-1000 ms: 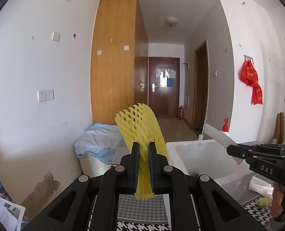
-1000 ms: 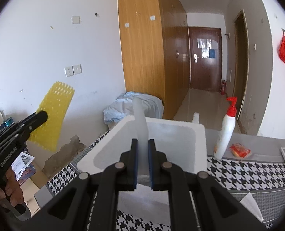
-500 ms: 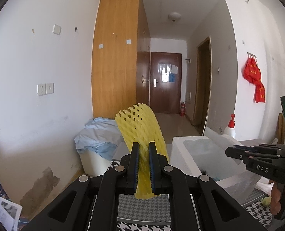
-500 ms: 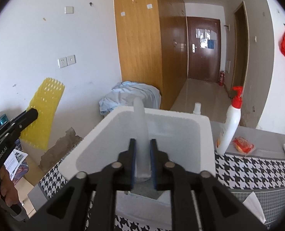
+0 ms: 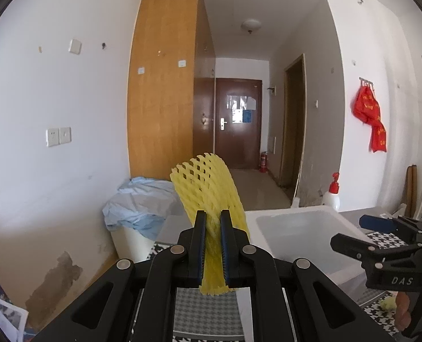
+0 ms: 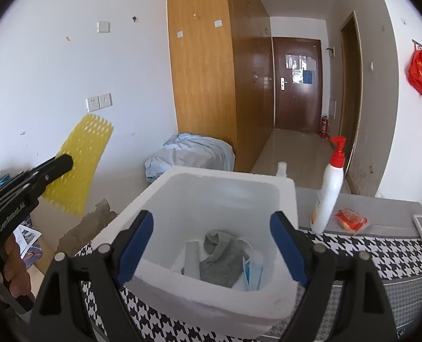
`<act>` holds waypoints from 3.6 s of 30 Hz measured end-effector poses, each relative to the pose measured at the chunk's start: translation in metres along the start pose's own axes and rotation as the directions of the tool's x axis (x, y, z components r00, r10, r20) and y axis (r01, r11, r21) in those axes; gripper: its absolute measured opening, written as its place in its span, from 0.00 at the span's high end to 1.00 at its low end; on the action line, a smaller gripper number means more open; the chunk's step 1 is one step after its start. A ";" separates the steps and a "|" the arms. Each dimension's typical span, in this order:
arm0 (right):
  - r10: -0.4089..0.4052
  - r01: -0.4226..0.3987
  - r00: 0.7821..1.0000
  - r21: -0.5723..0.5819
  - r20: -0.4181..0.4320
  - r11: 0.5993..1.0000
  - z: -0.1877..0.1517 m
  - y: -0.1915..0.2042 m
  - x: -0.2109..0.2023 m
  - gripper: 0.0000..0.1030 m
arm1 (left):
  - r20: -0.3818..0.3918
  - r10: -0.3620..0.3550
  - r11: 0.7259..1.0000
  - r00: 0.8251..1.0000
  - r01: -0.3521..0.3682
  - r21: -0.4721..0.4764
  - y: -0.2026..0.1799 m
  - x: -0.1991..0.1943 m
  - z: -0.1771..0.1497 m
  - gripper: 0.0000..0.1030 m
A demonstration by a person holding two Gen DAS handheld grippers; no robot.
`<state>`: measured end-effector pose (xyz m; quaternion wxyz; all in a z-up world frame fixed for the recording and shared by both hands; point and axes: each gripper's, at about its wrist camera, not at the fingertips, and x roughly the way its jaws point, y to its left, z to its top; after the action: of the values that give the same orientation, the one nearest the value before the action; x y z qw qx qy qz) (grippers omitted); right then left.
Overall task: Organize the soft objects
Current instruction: 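Open the left gripper to drop the yellow mesh sleeve into the foam box, then withdraw both tools from the foam box back over the table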
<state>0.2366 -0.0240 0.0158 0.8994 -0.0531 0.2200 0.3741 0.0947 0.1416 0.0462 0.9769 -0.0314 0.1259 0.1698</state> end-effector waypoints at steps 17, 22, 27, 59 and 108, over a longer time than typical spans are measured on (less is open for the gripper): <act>-0.067 0.064 0.996 0.056 0.059 0.996 -0.014 -0.032 -0.041 0.01 | -0.014 -0.095 0.995 0.995 0.095 0.035 -0.038 0.008 0.016 0.90; -0.091 0.087 0.992 0.049 0.092 0.995 -0.019 -0.038 -0.056 0.01 | -0.043 -0.132 0.990 0.990 0.133 0.037 -0.049 0.015 0.019 0.90; -0.106 0.101 0.989 0.052 0.105 0.994 -0.023 -0.046 -0.068 0.01 | -0.073 -0.166 0.984 0.983 0.170 0.048 -0.063 0.020 0.018 0.90; -0.228 0.218 0.969 0.106 0.096 0.970 -0.052 -0.089 -0.107 0.01 | -0.210 -0.185 0.982 0.960 0.188 -0.008 -0.091 0.065 0.010 0.19; -0.272 0.261 0.957 0.109 0.101 0.959 -0.087 -0.099 -0.139 0.01 | -0.028 -0.279 0.957 0.960 0.280 0.078 -0.112 -0.043 -0.036 0.01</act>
<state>0.1881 -0.2079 -0.0085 0.9542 -0.0180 0.1761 0.2410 0.0857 0.0184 0.0249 0.9904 -0.0105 0.1353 0.0247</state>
